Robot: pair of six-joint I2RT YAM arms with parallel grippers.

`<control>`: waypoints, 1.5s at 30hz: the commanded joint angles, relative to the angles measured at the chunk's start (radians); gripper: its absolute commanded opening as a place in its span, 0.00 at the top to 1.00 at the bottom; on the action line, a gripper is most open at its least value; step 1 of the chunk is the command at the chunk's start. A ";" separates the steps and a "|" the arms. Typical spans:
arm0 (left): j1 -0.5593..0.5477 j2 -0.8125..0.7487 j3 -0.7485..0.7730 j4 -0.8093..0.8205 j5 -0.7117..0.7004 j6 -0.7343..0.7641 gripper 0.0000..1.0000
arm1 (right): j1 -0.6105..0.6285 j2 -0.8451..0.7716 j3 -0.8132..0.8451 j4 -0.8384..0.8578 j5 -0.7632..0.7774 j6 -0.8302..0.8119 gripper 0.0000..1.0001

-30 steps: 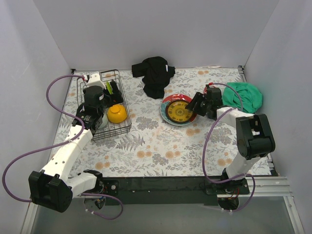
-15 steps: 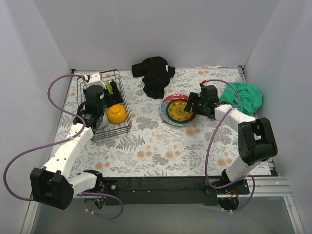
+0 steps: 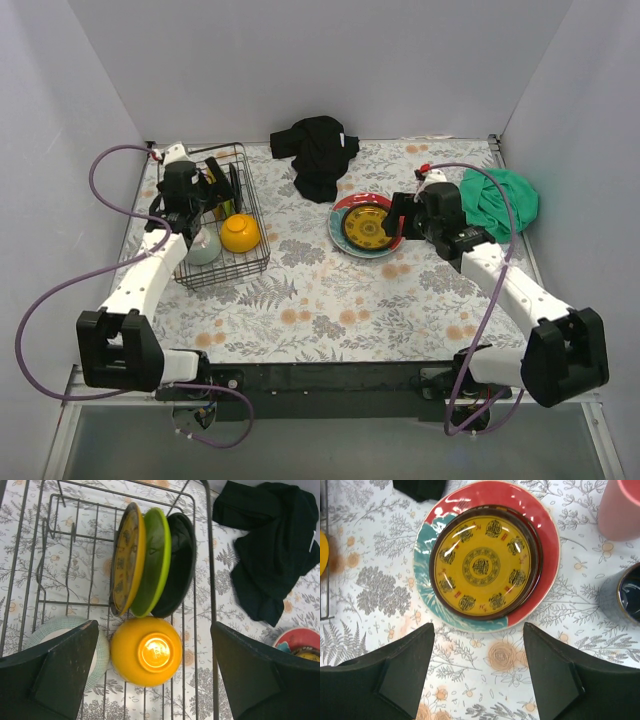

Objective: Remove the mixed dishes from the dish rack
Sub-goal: Place the plate at the center of the board, then pick up the plate from the dish rack.

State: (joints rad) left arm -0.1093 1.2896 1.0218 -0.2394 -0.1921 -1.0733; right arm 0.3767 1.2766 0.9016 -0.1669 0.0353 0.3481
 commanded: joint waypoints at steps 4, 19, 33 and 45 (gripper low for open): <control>0.144 0.118 0.122 0.009 0.140 -0.062 0.12 | 0.011 -0.167 -0.131 0.044 -0.089 -0.014 0.21; 0.212 0.384 0.254 0.032 0.365 -0.017 0.59 | 0.011 -0.296 -0.239 0.055 -0.126 -0.021 0.22; 0.211 0.375 0.241 0.058 0.454 0.087 0.93 | 0.011 -0.287 -0.260 0.055 -0.143 -0.023 0.22; 0.209 0.211 0.282 0.011 0.439 0.144 1.00 | 0.011 -0.290 -0.257 0.056 -0.149 -0.024 0.23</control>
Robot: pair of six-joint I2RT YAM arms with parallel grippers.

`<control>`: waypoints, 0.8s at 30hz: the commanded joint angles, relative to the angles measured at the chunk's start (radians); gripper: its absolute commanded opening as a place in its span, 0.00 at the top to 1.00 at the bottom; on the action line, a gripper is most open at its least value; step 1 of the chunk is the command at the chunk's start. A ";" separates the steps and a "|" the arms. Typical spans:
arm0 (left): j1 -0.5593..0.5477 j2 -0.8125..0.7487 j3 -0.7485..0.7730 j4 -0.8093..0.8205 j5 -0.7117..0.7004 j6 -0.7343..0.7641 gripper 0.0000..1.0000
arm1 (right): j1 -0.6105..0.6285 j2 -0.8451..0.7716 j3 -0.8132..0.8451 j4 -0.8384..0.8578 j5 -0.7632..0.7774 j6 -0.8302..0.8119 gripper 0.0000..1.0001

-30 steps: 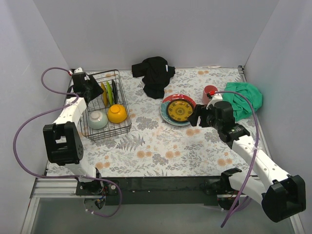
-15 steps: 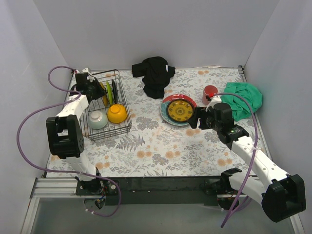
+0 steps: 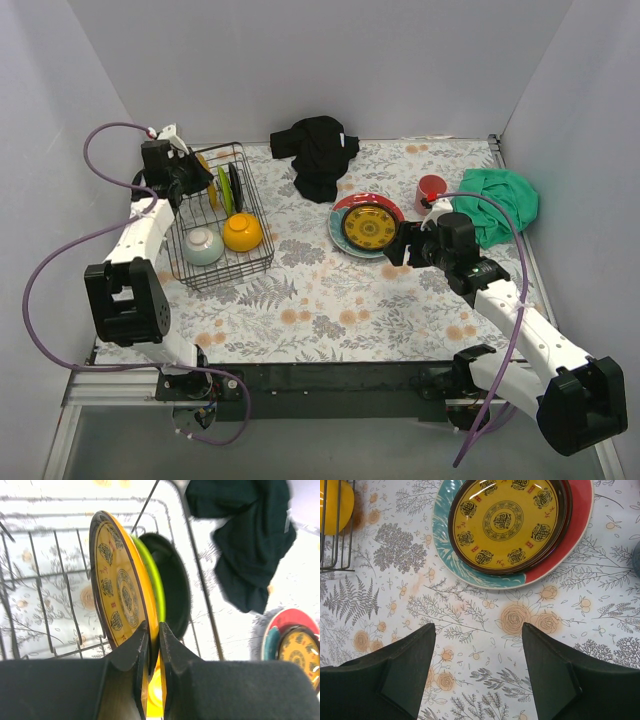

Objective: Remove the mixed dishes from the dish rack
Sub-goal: Pick up the plate from the dish rack.

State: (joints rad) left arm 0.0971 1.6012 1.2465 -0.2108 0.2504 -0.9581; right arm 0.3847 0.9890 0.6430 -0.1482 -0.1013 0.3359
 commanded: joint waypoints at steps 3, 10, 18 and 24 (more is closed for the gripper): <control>0.003 -0.135 0.079 -0.050 -0.002 0.028 1.00 | 0.003 -0.003 0.003 0.036 -0.014 -0.011 0.23; -0.046 -0.245 0.068 -0.091 -0.016 0.047 1.00 | 0.002 -0.006 0.009 0.038 -0.026 0.000 0.23; -0.374 -0.363 0.025 -0.128 -0.178 0.174 1.00 | 0.002 -0.018 0.014 0.044 -0.040 0.028 0.23; -0.637 -0.376 -0.010 -0.151 -0.278 0.246 1.00 | 0.003 -0.032 0.012 0.044 -0.049 0.057 0.22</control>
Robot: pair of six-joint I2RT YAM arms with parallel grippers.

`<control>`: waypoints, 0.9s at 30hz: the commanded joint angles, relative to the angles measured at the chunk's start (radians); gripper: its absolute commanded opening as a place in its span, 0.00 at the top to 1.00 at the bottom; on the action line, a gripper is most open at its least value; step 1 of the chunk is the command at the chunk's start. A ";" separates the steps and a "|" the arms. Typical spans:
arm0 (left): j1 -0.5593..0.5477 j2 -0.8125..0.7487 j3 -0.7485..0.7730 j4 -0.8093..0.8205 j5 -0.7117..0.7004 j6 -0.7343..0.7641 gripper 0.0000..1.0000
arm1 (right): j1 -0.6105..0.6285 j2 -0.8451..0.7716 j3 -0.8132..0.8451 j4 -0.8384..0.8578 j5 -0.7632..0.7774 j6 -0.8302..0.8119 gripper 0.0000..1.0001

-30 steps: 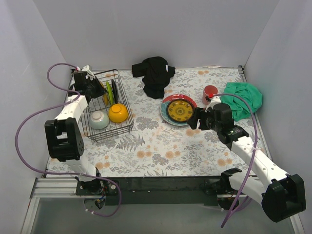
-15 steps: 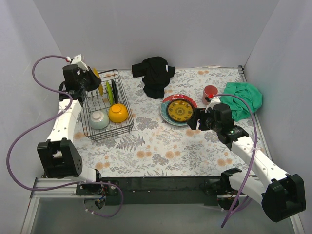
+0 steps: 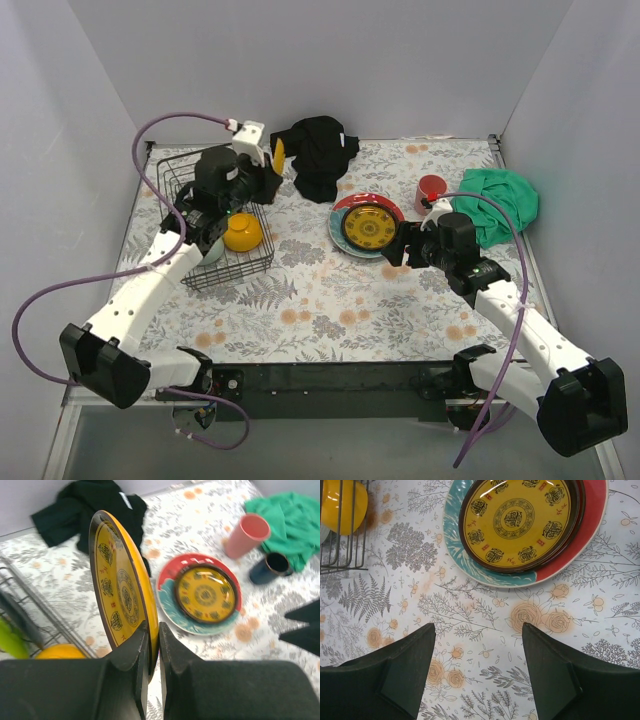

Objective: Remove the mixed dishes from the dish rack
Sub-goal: Pick up the plate from the dish rack, then place the plate at the center of the board.

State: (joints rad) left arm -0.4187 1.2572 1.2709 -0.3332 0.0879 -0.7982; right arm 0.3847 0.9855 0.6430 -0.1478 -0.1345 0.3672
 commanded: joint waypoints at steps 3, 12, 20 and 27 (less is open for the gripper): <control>-0.265 -0.022 -0.060 -0.035 -0.187 0.161 1.00 | 0.003 -0.042 0.017 0.045 -0.022 0.055 0.21; -0.633 0.053 -0.171 -0.011 -0.467 0.358 1.00 | -0.003 -0.071 0.041 0.047 -0.082 0.137 0.21; -0.810 0.157 -0.226 0.043 -0.634 0.461 1.00 | -0.018 -0.099 0.079 0.014 -0.080 0.196 0.21; -0.910 0.263 -0.228 0.163 -0.724 0.557 1.00 | -0.018 -0.053 0.096 -0.013 -0.129 0.217 0.22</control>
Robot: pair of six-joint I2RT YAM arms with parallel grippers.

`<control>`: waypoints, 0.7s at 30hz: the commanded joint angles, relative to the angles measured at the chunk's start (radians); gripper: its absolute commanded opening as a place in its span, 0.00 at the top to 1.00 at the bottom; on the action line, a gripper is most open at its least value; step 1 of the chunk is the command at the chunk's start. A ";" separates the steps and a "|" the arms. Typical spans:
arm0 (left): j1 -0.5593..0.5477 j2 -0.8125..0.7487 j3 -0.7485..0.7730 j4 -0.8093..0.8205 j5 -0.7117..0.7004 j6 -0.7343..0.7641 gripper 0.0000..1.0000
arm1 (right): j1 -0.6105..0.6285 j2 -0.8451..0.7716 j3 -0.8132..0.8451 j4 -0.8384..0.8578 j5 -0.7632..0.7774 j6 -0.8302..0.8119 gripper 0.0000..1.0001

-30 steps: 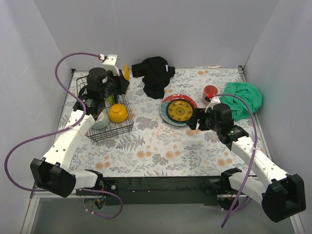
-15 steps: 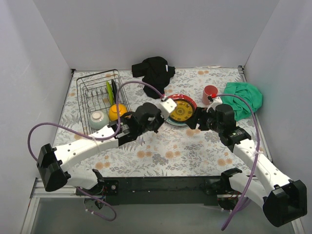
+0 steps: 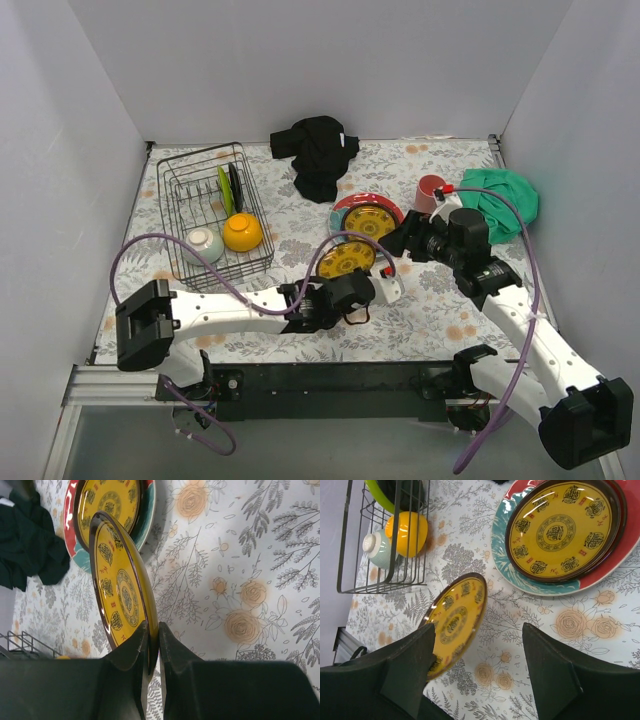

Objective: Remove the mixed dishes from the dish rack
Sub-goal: Place the plate at the center of the board.

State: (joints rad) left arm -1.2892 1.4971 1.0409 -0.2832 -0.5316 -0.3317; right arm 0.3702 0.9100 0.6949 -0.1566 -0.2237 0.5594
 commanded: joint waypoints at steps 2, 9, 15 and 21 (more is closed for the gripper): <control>-0.055 0.057 0.010 0.128 -0.120 0.111 1.00 | -0.004 0.050 0.045 -0.011 -0.066 0.025 0.23; -0.082 0.112 0.025 0.213 -0.165 0.186 1.00 | -0.004 0.144 0.037 -0.044 -0.117 -0.006 0.24; -0.094 0.117 0.018 0.237 -0.165 0.194 1.00 | -0.005 0.194 0.022 -0.044 -0.127 -0.018 0.32; -0.096 0.118 -0.001 0.253 -0.162 0.188 0.98 | -0.004 0.217 0.012 -0.015 -0.154 -0.013 0.76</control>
State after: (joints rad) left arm -1.3788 1.6348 1.0405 -0.0799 -0.6617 -0.1520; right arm 0.3683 1.1275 0.6991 -0.2077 -0.3515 0.5503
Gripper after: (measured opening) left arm 0.084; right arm 0.393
